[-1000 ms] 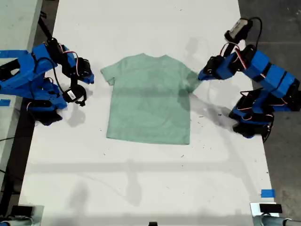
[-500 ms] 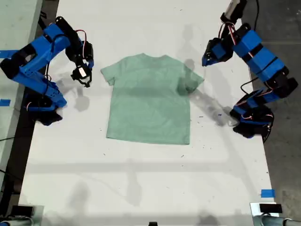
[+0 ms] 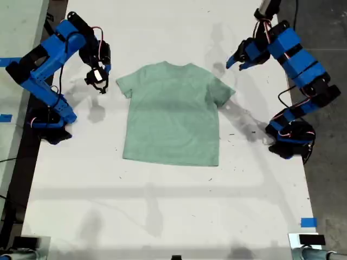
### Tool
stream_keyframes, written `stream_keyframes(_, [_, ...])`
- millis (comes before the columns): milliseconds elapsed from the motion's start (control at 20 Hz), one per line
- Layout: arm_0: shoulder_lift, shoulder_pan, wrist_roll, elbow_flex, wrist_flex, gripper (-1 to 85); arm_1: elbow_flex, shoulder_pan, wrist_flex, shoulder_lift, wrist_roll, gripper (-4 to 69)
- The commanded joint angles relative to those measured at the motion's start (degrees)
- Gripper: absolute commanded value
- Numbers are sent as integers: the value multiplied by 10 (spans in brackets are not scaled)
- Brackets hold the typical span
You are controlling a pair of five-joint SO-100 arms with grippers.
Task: Fold tshirt
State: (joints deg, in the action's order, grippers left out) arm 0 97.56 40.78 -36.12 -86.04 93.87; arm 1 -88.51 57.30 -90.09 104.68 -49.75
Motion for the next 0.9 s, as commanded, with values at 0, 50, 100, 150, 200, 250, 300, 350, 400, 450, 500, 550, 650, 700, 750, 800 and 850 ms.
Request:
stream_keyframes(0, [3,7,-6,33,4,0,-51,15,56,4,-19,245])
stream_keyframes(50, [3,4,-6,33,4,0,-81,18,80,4,-25,245])
stream_keyframes(100, [3,3,-6,33,4,0,-111,20,105,4,-32,247])
stream_keyframes(150, [3,1,-6,33,4,0,-141,23,133,4,-40,247])
stream_keyframes(200, [3,-1,-6,33,4,0,-170,25,161,4,-49,246])
stream_keyframes(250, [3,-2,-6,33,5,0,-199,28,188,2,-57,244])
stream_keyframes(300, [3,-3,-6,33,5,0,-224,33,213,-4,-62,242])
stream_keyframes(350, [2,-4,-6,33,5,0,-249,38,238,-10,-69,239])
stream_keyframes(400, [2,-4,-5,33,5,0,-270,42,262,-18,-76,236])
stream_keyframes(450, [2,-6,-5,33,5,0,-287,45,284,-29,-81,233])
stream_keyframes(500, [2,-7,-5,33,5,0,-298,46,302,-44,-84,231])
stream_keyframes(550, [2,-7,-4,33,4,0,-302,45,318,-64,-87,231])
stream_keyframes(650, [2,-7,-4,33,4,0,-298,38,337,-102,-89,239])
stream_keyframes(700, [2,-7,-4,33,3,0,-294,37,342,-116,-91,237])
stream_keyframes(750, [2,-7,-4,33,3,0,-288,35,343,-132,-94,233])
stream_keyframes(800, [2,-8,-4,32,2,0,-285,32,345,-144,-96,227])
stream_keyframes(850, [2,-8,-4,32,2,0,-278,28,346,-156,-99,211])
